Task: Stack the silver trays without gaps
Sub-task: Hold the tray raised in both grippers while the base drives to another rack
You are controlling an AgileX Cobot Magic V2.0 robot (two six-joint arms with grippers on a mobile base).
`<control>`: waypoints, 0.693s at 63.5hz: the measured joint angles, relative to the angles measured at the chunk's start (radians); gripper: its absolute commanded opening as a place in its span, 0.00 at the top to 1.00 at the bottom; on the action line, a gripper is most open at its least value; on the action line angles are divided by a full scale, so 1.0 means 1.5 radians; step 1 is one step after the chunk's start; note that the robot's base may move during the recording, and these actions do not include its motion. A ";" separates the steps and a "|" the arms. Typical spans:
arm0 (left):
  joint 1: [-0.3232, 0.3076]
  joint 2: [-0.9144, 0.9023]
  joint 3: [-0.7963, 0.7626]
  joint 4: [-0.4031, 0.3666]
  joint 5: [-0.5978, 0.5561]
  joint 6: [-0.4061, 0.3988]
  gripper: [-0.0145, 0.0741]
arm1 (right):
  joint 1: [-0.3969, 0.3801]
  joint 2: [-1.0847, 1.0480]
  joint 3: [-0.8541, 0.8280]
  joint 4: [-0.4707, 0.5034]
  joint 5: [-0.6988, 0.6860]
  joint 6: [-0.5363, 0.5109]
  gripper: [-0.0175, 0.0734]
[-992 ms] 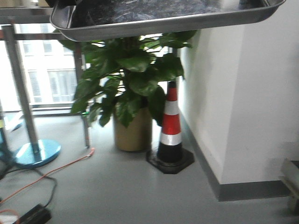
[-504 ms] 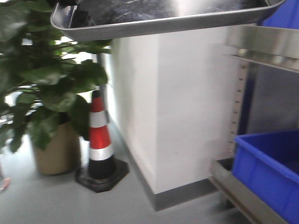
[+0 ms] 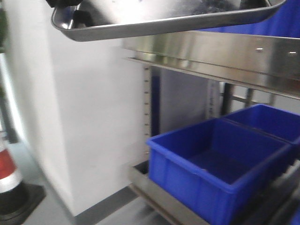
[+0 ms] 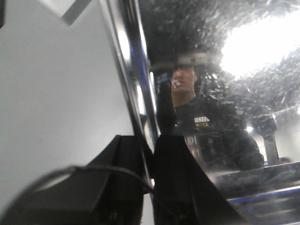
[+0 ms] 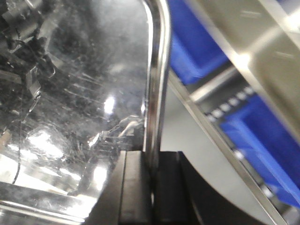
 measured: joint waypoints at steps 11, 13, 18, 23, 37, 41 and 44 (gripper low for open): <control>0.000 0.000 0.000 0.000 0.000 0.000 0.89 | 0.000 0.000 0.000 0.000 0.000 0.000 0.75; 0.000 0.000 0.000 0.000 0.000 0.000 0.89 | 0.000 0.000 0.000 0.000 0.000 0.000 0.75; 0.000 0.000 0.000 0.000 0.000 0.000 0.89 | 0.000 0.000 0.000 0.000 0.000 0.000 0.75; 0.000 0.000 0.000 0.000 0.000 0.000 0.89 | 0.000 0.000 0.000 0.000 0.000 0.000 0.75; 0.000 0.000 0.000 0.000 0.000 0.000 0.89 | 0.000 0.000 0.000 0.000 0.000 0.000 0.75; 0.000 0.000 0.000 -0.001 0.000 0.000 0.89 | 0.000 0.000 0.000 0.000 0.000 0.000 0.75; 0.000 0.000 0.000 -0.001 0.000 0.000 0.89 | 0.000 0.000 0.000 0.000 0.000 0.000 0.75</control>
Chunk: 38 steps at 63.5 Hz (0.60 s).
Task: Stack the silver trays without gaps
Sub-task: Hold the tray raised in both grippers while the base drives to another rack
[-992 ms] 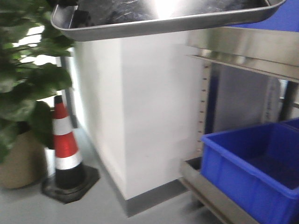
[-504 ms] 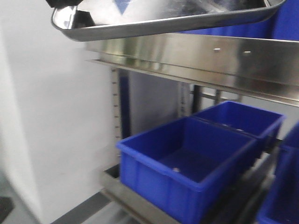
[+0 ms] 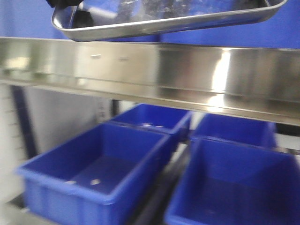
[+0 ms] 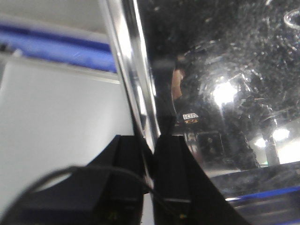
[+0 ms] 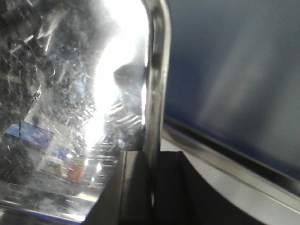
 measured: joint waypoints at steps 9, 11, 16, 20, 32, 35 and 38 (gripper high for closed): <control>0.000 0.000 0.000 0.000 0.000 0.000 0.89 | 0.000 0.000 0.000 0.000 0.000 0.000 0.75; 0.000 0.000 0.000 0.000 0.000 0.000 0.89 | 0.000 0.000 0.000 0.000 0.000 0.000 0.75; 0.000 0.000 0.000 0.000 0.000 0.000 0.89 | 0.000 0.000 0.000 0.000 0.000 0.000 0.75; 0.000 0.000 0.000 0.000 0.000 0.000 0.89 | 0.000 0.000 0.000 0.000 0.000 0.000 0.75; 0.000 0.000 0.000 0.000 0.000 0.000 0.89 | 0.000 0.000 0.000 0.000 0.000 0.000 0.75; 0.000 0.000 0.000 0.000 0.000 0.000 0.89 | 0.000 0.000 0.000 0.000 0.000 0.000 0.75; 0.000 0.000 0.000 0.000 0.000 0.000 0.89 | 0.000 0.000 0.000 0.000 0.000 0.000 0.75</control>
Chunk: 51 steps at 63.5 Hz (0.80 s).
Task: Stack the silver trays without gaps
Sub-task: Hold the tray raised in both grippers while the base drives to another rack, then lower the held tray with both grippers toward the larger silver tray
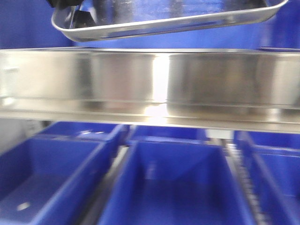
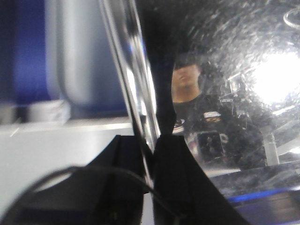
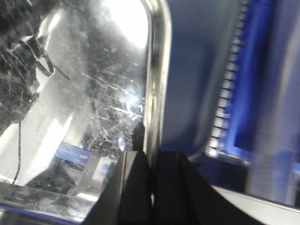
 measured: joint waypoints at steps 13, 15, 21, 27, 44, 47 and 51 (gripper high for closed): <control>0.000 0.000 0.000 0.000 0.000 0.000 0.89 | 0.000 0.000 0.000 0.000 0.000 0.000 0.75; 0.000 0.000 0.000 0.000 0.000 0.000 0.89 | 0.000 0.000 0.000 0.000 0.000 0.000 0.75; 0.000 0.000 0.000 0.000 0.000 0.000 0.89 | 0.000 0.000 0.000 0.000 0.000 0.000 0.75; 0.000 0.000 0.000 0.000 0.000 0.000 0.89 | 0.000 0.000 0.000 0.000 0.000 0.000 0.75; 0.000 0.000 0.000 0.000 0.000 0.000 0.89 | 0.000 0.000 0.000 0.000 0.000 0.000 0.75; 0.000 0.000 0.000 0.000 0.000 0.000 0.89 | 0.000 0.000 0.000 0.000 0.000 0.000 0.75; 0.000 0.000 0.000 0.000 0.000 0.000 0.89 | 0.000 0.000 0.000 0.000 0.000 0.000 0.75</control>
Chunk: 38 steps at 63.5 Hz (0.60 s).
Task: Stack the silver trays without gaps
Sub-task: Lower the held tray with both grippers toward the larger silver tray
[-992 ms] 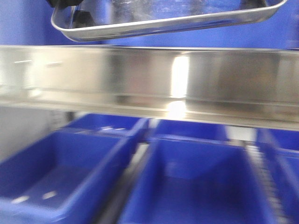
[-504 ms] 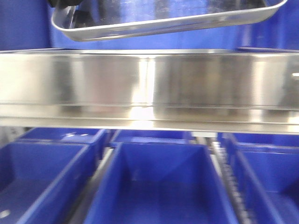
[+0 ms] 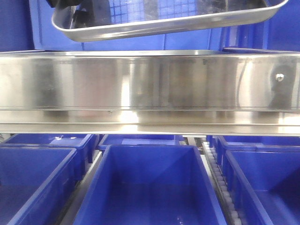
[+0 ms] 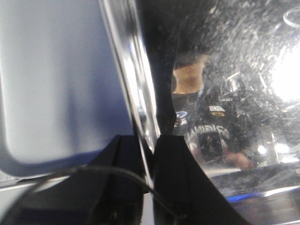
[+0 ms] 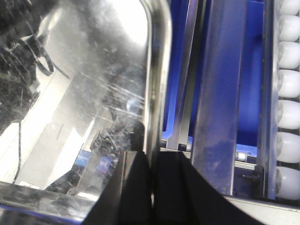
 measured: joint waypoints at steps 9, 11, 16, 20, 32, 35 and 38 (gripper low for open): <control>0.000 0.000 0.000 0.000 0.000 0.000 0.89 | 0.000 0.000 0.000 0.000 0.000 0.000 0.75; 0.000 0.000 0.000 0.000 0.000 0.000 0.89 | 0.000 0.000 0.000 0.000 0.000 0.000 0.75; 0.000 0.000 0.000 0.000 0.000 0.000 0.89 | 0.000 0.000 0.000 0.000 0.000 0.000 0.75; 0.000 0.000 0.000 0.000 0.000 0.000 0.89 | 0.000 0.000 0.000 0.000 0.000 0.000 0.75; 0.000 0.000 0.000 -0.003 0.000 0.000 0.89 | 0.000 0.000 0.000 0.000 0.000 0.000 0.75; 0.000 0.000 0.000 -0.004 0.001 0.000 0.89 | 0.000 0.000 0.000 0.000 0.000 0.000 0.75; 0.000 0.000 0.000 -0.005 0.001 0.000 0.89 | 0.000 0.000 0.000 -0.001 0.000 0.000 0.75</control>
